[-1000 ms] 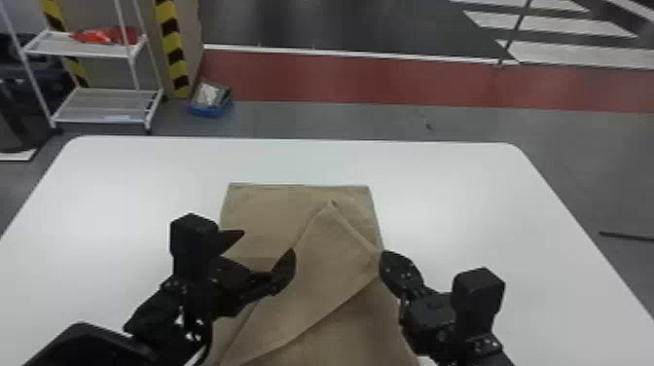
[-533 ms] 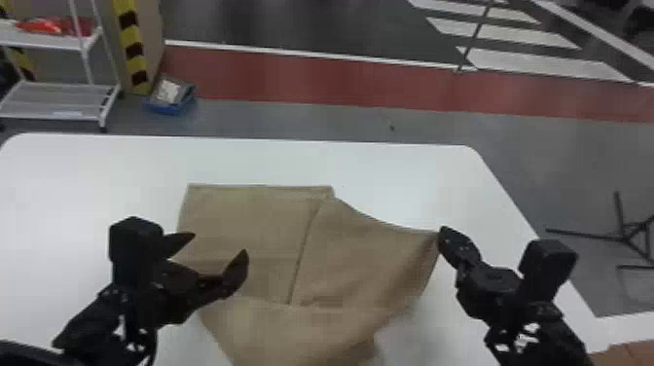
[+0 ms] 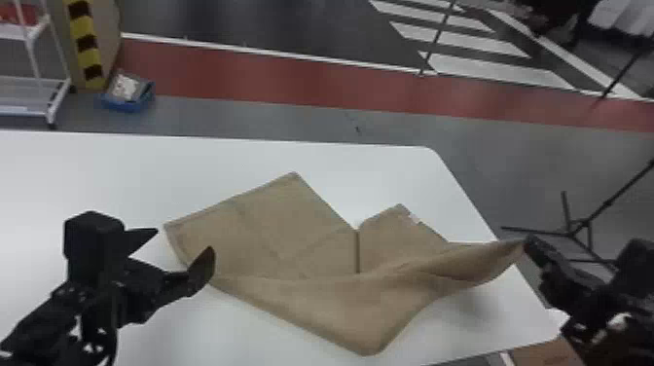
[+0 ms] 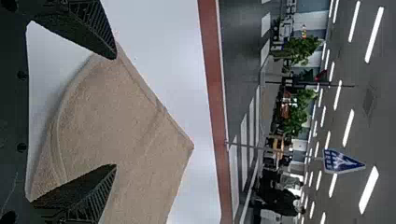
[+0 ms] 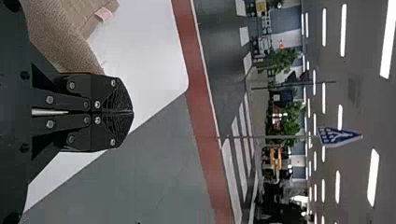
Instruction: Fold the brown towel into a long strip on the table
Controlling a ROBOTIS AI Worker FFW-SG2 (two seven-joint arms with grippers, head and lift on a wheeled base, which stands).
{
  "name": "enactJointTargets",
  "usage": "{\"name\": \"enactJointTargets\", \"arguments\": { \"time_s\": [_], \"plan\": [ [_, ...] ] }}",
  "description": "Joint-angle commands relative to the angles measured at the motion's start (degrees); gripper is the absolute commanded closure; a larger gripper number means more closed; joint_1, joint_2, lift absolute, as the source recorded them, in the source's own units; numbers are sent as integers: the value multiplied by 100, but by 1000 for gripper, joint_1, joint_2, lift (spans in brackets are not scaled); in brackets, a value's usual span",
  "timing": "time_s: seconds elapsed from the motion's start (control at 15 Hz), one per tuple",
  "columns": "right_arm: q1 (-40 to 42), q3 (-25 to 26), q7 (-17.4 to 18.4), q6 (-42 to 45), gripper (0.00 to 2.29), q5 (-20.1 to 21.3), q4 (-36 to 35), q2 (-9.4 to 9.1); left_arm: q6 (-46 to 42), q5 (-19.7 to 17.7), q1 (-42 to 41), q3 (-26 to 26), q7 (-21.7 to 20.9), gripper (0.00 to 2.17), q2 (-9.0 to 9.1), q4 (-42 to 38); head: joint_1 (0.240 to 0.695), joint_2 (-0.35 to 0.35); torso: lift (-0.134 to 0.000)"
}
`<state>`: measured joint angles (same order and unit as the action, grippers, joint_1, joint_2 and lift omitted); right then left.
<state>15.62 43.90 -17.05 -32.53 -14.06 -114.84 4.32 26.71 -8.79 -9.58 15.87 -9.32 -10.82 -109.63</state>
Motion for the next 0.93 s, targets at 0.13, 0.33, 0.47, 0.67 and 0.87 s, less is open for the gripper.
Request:
{"name": "enactJointTargets", "arguments": {
  "time_s": [0.13,0.33,0.47,0.67,0.87],
  "plan": [
    [-331,365,0,-311,1332,70,445,-2,-20,62,123,13,27,36,18,302,695,-350,-123],
    [-67,31,0,-118,1332,79,322,-107,-513,-9,510,92,44,100,124,996,695,-350,-123],
    [91,-189,0,5,1332,140,172,-204,-864,26,791,188,123,269,203,1418,695,-350,-123],
    [214,-382,0,146,1332,193,111,-274,-917,44,1187,285,123,289,255,1937,695,-350,-123],
    [249,-409,-44,198,1332,219,58,-274,-917,70,1318,285,80,549,247,2253,695,-350,-123]
  ]
}}
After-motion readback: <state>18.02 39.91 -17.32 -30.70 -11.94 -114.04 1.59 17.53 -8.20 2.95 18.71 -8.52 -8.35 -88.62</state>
